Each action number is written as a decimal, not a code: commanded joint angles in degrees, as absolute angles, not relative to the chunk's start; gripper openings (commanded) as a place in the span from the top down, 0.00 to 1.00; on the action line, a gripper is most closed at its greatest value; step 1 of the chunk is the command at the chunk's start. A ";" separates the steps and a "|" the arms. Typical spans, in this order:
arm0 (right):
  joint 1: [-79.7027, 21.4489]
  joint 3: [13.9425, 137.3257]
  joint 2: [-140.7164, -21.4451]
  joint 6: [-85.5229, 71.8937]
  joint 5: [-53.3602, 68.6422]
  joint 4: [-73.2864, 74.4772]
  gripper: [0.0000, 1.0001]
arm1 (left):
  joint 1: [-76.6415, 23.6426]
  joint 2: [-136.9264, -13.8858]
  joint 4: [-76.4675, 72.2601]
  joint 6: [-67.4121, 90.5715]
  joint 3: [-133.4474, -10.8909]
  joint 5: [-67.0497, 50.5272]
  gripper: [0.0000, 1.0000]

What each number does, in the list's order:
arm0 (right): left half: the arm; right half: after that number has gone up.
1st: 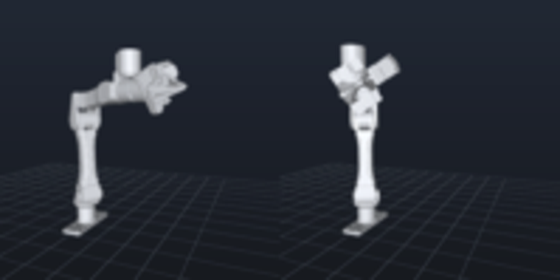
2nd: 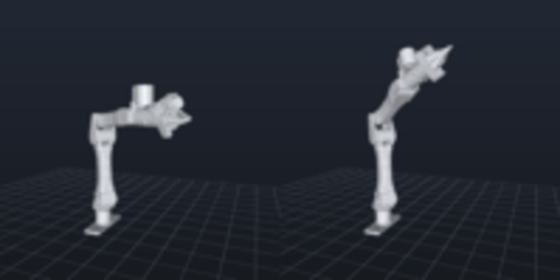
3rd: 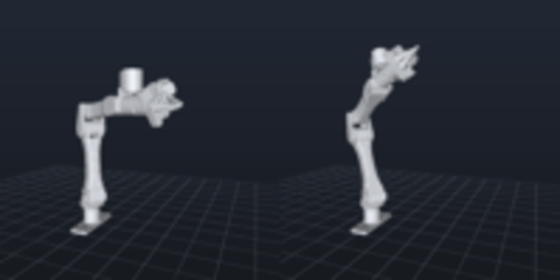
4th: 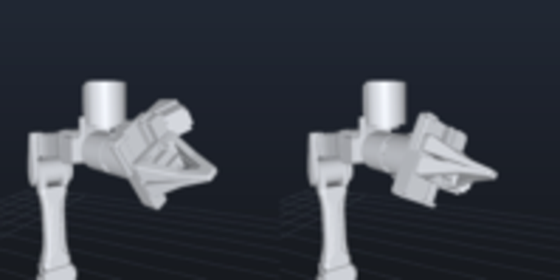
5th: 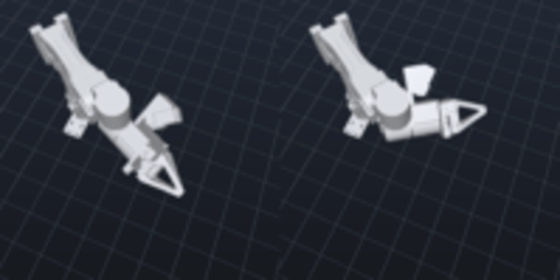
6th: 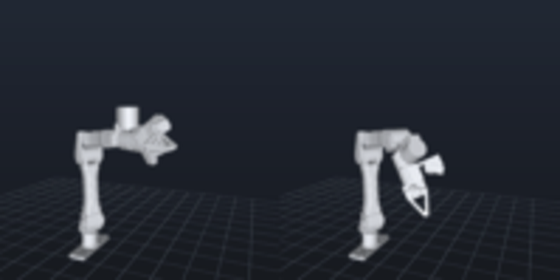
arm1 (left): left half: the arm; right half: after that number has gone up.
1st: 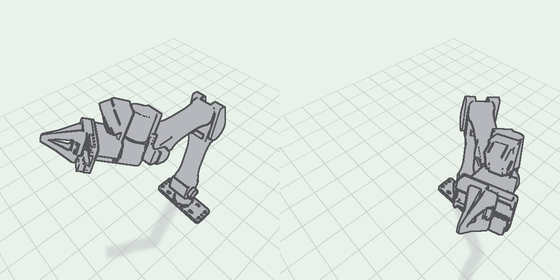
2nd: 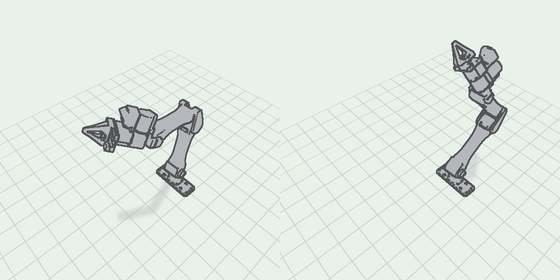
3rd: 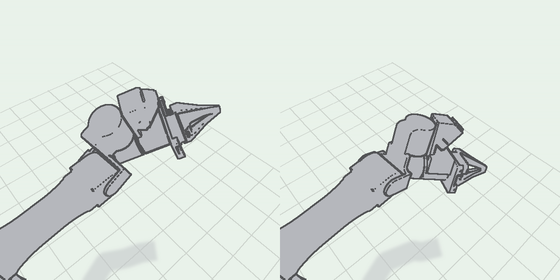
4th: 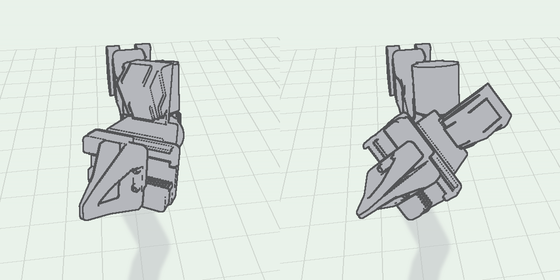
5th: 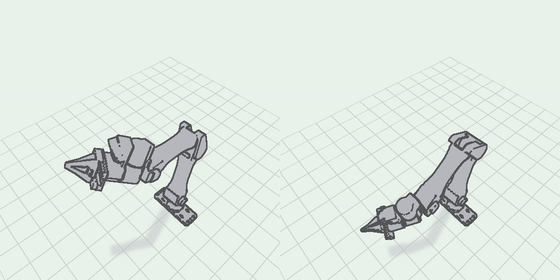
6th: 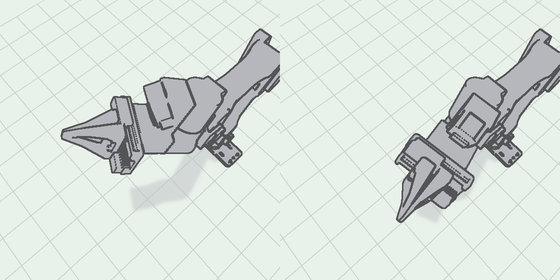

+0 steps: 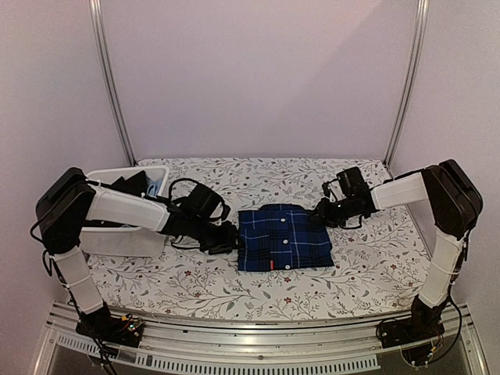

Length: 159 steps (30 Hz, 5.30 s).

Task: Fold and stack the long sleeve shirts
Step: Smooth out the square-folded shirt at the center of the board, then pick up the square-folded shirt from the center of the board, then turn over the square folded shirt at the center of the board.

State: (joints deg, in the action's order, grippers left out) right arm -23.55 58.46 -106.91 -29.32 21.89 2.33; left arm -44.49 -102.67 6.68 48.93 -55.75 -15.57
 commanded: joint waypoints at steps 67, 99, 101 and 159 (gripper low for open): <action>-27.17 42.01 -88.43 -27.76 18.24 6.62 0.79 | -42.54 -110.09 19.46 43.60 -67.63 -8.78 1.00; -38.33 53.79 -110.56 -38.28 16.32 -4.85 0.98 | -36.55 -95.85 32.58 31.93 -72.48 -11.40 1.00; -39.57 54.91 -112.33 -39.25 15.91 -5.89 0.99 | -36.50 -95.27 32.61 31.78 -74.01 -11.83 1.00; -51.31 71.49 -129.21 -59.99 22.85 -24.00 0.99 | -33.57 -104.68 28.07 30.22 -94.42 -25.66 1.00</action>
